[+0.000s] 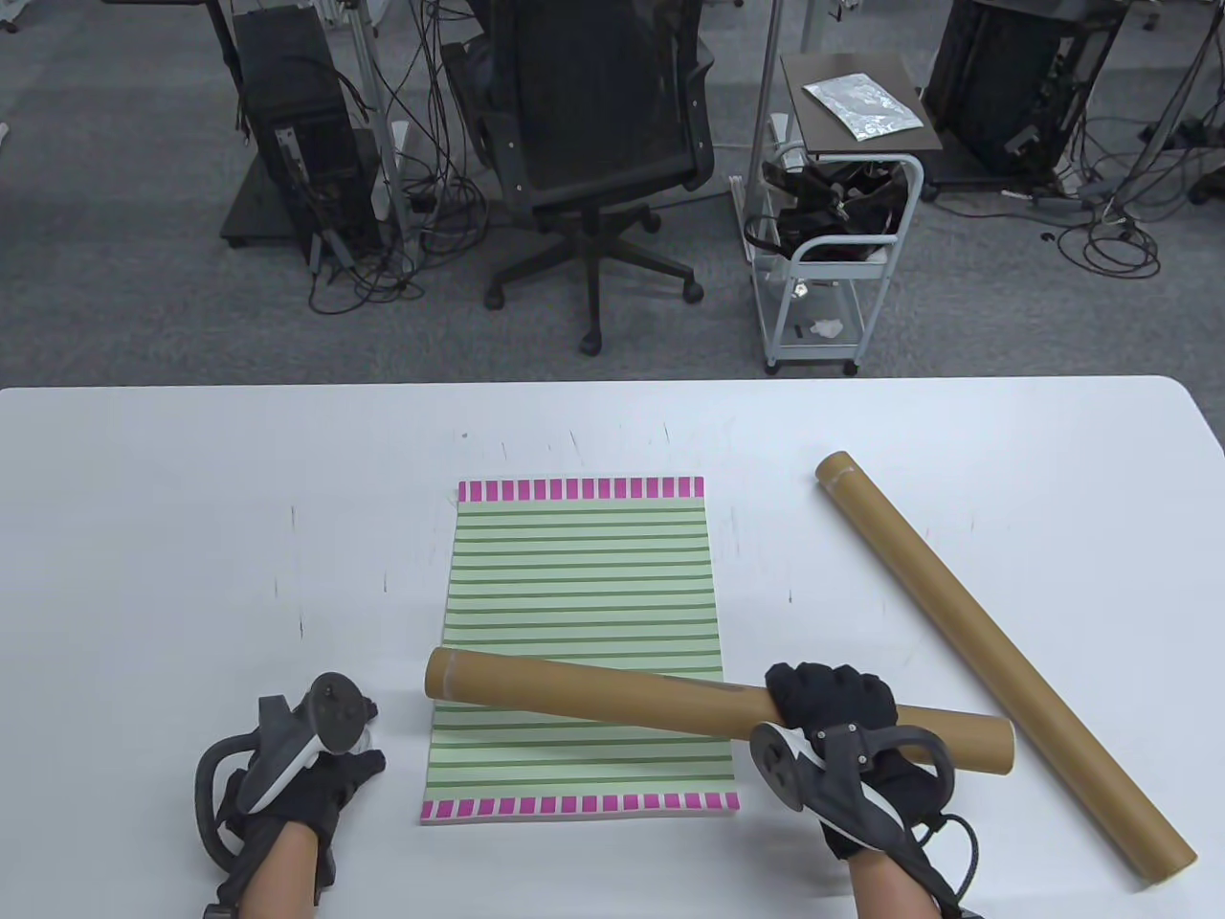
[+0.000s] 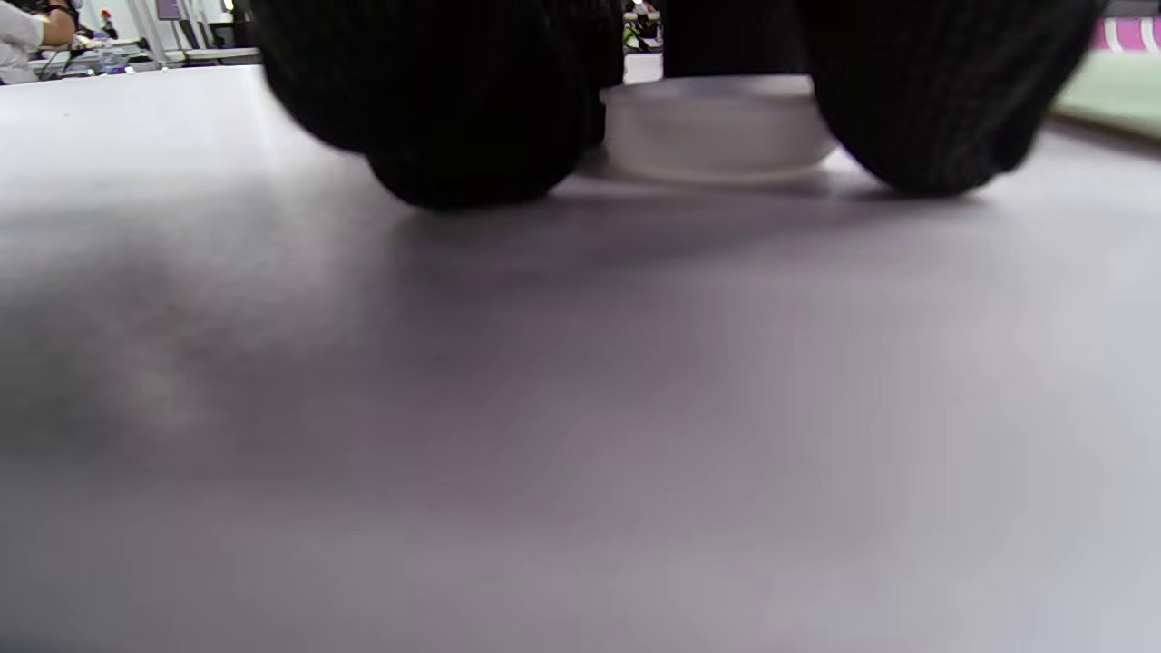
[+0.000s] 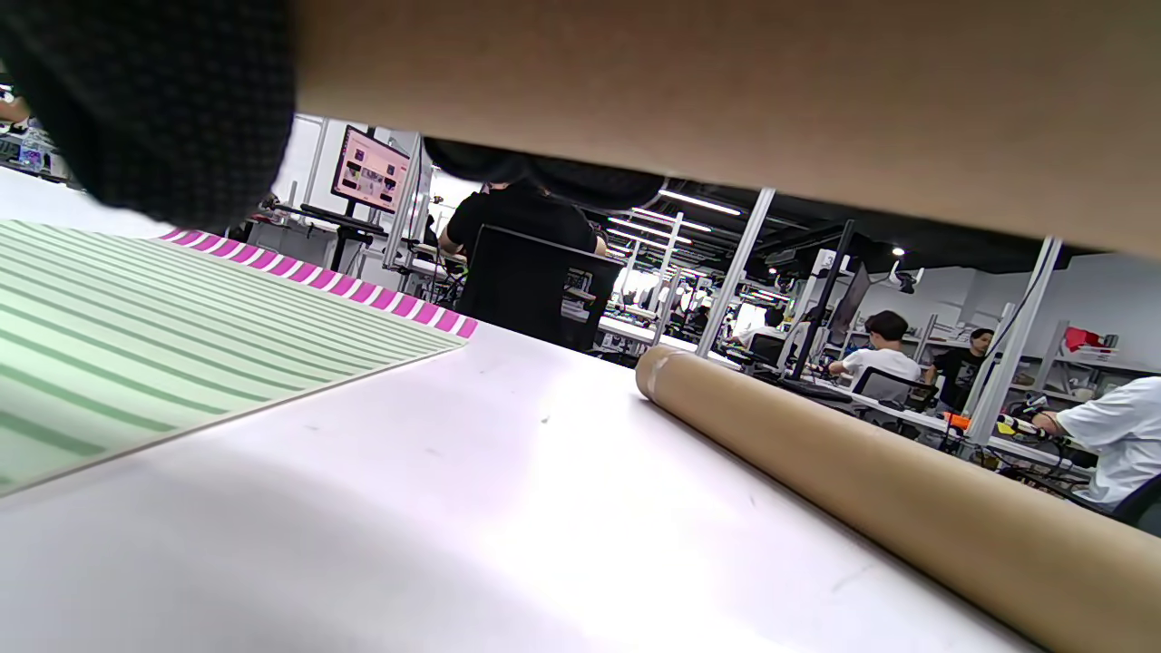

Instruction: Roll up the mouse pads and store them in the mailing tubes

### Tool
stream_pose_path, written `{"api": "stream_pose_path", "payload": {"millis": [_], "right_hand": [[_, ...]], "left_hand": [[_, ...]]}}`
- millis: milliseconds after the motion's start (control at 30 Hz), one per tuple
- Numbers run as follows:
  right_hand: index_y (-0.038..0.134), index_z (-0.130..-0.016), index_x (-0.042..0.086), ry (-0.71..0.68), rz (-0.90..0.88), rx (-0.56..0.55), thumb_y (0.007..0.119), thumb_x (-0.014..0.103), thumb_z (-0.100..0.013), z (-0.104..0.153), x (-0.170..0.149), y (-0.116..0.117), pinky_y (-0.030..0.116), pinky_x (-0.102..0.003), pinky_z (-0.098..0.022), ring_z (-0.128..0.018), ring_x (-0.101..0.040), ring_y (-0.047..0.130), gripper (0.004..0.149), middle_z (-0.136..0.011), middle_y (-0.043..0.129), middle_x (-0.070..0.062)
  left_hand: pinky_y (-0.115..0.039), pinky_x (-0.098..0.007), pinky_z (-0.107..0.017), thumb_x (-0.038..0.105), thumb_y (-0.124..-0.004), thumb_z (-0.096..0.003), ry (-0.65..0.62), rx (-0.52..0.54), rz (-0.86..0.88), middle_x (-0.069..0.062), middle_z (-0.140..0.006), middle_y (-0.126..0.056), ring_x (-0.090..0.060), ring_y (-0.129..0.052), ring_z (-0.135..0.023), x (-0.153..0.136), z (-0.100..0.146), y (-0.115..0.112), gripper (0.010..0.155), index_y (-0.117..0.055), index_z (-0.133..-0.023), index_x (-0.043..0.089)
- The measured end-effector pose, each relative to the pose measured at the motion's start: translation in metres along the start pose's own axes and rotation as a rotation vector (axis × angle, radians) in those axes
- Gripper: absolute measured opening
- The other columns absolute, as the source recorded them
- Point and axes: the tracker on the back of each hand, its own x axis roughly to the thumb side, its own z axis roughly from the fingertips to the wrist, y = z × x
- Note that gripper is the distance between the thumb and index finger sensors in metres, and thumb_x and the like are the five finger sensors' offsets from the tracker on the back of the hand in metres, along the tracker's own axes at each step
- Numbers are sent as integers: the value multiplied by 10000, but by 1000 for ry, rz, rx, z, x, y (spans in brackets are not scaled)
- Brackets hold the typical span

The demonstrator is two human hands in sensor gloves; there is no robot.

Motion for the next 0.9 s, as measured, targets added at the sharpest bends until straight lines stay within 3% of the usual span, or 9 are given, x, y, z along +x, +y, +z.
{"api": "stream_pose_path", "payload": {"millis": [100,200,300,333,400,500,633,733,900], "right_hand": [[666,-899,346,-26,-13,10,886,535,-307,1,1,1,672,-480,-680,-744,-195,846,659,-864,813,42],[662,-898,352,-46,-7,3,888,532,-306,2,4,0,667,-478,-687,-751,-191,841,659,-866,811,47],[659,-898,351,-39,-75,-4,886,532,-306,3,8,0,662,-478,-689,-752,-190,837,659,-868,805,48],[655,-896,352,-39,-78,-5,884,529,-308,3,8,0,661,-479,-690,-754,-190,834,655,-867,803,49],[649,-900,356,-40,-56,-38,880,535,-311,6,7,-3,657,-472,-695,-758,-184,829,657,-873,795,52],[650,-901,358,-53,-36,-52,876,541,-312,6,8,-4,661,-465,-694,-756,-177,831,657,-868,799,58],[651,-902,350,-30,-68,-22,879,538,-313,5,5,-1,671,-470,-685,-752,-184,837,659,-867,803,52],[650,-907,338,-20,-50,-34,877,537,-319,4,7,0,674,-474,-678,-748,-193,839,661,-869,802,40],[634,-903,351,17,-69,-9,879,527,-319,5,-5,6,657,-475,-695,-766,-190,824,658,-880,785,51]], "left_hand": [[-894,-194,-291,643,-831,-332,-37,-49,259,-59,-786,-884,-162,-1006,-484,-5,0,2,680,-735,-944,363],[-880,-199,-345,611,-803,-367,-262,-219,931,-65,-842,-854,-168,-990,-561,-17,-5,-7,671,-685,-980,364],[-861,-219,-350,588,-789,-410,-454,-412,1348,-107,-843,-829,-204,-971,-551,-16,-6,-16,673,-682,-1008,299],[-853,-226,-361,581,-787,-415,-443,-416,1362,-118,-845,-808,-212,-958,-560,-17,-5,-14,672,-672,-1008,286],[-859,-203,-347,599,-756,-388,-408,-288,1190,-78,-832,-848,-181,-974,-541,-18,-2,-6,670,-706,-997,322],[-859,-162,-384,623,-668,-392,-365,-218,1048,-14,-872,-840,-129,-971,-591,-11,0,-1,664,-665,-1009,378],[-820,-226,-516,594,-605,-453,-437,-277,1158,-36,-985,-710,-179,-887,-755,2,3,0,655,-562,-1055,339],[-771,-288,-627,671,-548,-462,-492,-337,1183,-103,-1104,-418,-264,-743,-923,20,10,2,829,-282,-1103,218],[-742,-300,-685,752,-497,-420,-505,-282,1029,-101,-1127,-307,-258,-669,-996,38,18,7,931,-166,-1102,211]]}}
